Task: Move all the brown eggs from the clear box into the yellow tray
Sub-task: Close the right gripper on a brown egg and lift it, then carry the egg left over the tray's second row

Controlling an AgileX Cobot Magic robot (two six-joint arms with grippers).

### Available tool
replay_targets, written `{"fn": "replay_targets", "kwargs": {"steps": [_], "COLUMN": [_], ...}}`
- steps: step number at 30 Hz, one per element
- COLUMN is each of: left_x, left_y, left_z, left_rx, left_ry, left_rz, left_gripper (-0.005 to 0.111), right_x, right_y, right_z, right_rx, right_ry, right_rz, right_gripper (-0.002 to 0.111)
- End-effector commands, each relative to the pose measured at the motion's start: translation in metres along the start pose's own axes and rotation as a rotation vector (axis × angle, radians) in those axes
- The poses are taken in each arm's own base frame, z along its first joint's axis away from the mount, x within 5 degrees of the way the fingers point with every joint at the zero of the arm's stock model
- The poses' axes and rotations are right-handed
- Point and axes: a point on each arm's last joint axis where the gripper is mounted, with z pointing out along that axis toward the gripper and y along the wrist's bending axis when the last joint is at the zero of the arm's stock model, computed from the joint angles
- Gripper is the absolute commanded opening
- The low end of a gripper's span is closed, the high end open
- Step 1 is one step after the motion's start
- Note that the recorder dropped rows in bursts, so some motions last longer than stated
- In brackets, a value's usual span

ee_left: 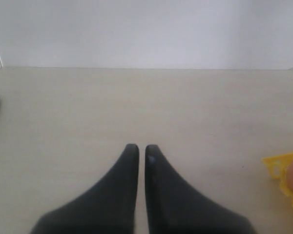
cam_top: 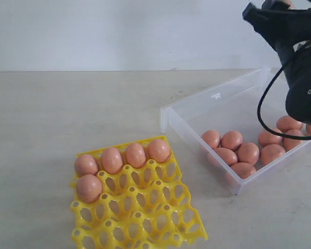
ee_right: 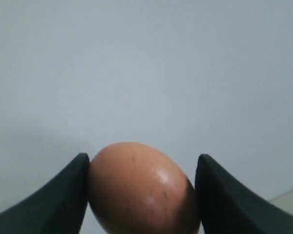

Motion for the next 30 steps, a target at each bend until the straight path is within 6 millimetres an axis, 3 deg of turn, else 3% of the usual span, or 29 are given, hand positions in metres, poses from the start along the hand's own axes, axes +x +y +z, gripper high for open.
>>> {"fn": "replay_targets", "kwargs": {"steps": [1,2,5,10,15,21,26,30], "left_x": [-0.001,-0.001,-0.001,-0.001,-0.001,-0.001,-0.001,-0.001], "left_y": [0.000,0.000,0.000,0.000,0.000,0.000,0.000,0.000], "left_z": [0.000,0.000,0.000,0.000,0.000,0.000,0.000,0.000], "left_rx": [-0.003,-0.003,-0.003,-0.003,-0.003,-0.003,-0.003,-0.003], "left_ry": [-0.011,-0.011,-0.011,-0.011,-0.011,-0.011,-0.011,-0.011], "left_rz": [0.002,0.002,0.002,0.002,0.002,0.002,0.002,0.002], "left_gripper": [0.004,0.004,0.004,0.004,0.004,0.004,0.004,0.004], "right_x": [-0.010,-0.014,-0.009,0.019,0.040,0.067,0.113,0.138], "right_y": [0.020,0.030,0.045,0.062,0.097,0.133,0.138,0.134], "right_z": [-0.001,-0.006,-0.018,-0.036,-0.067,-0.109,-0.128,-0.131], "right_rx": [-0.348,-0.531,-0.773,-0.885,-1.008,-1.137,-1.146,-1.122], "right_ry": [0.014,0.019,0.114,0.346,0.385,0.514,0.701,0.760], "right_rz": [0.330,0.315,0.261,0.068,-0.113,-0.038,0.103,0.237], "right_gripper": [0.000,0.000,0.000,0.000,0.000,0.000,0.000,0.000]}}
